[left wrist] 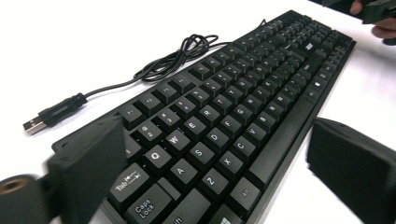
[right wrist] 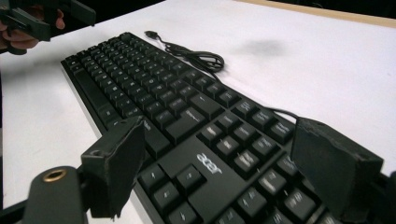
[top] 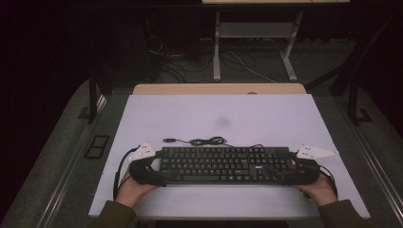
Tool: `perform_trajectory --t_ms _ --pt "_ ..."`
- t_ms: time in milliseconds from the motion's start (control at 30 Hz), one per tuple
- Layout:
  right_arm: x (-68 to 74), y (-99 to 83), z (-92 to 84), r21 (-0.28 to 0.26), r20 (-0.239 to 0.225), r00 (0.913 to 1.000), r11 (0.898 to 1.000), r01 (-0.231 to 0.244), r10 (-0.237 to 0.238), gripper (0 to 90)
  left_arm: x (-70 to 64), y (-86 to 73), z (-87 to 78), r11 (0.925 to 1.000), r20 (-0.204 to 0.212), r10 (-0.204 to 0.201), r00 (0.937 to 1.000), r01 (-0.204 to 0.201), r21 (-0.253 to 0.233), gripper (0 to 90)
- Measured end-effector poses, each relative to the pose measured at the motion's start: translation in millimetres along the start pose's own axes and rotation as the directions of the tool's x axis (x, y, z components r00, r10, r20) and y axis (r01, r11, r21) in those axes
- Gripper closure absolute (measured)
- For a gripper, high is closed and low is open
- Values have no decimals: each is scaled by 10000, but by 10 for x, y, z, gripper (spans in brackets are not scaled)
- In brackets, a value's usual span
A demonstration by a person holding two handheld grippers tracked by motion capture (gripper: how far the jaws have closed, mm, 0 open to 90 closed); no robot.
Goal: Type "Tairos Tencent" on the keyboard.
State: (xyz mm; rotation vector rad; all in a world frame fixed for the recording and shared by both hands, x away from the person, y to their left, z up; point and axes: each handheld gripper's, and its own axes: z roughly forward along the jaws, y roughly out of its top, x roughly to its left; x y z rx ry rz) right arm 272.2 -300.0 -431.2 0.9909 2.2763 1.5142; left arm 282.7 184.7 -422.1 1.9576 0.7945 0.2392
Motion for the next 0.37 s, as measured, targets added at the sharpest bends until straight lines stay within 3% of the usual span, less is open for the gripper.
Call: perform_trajectory --t_ms 367 --pt "-20 -63 -72 -37 141 9998 9999 -132 133 140 10 -16 -10 10000 -148 -7 9999 7 -1 0"
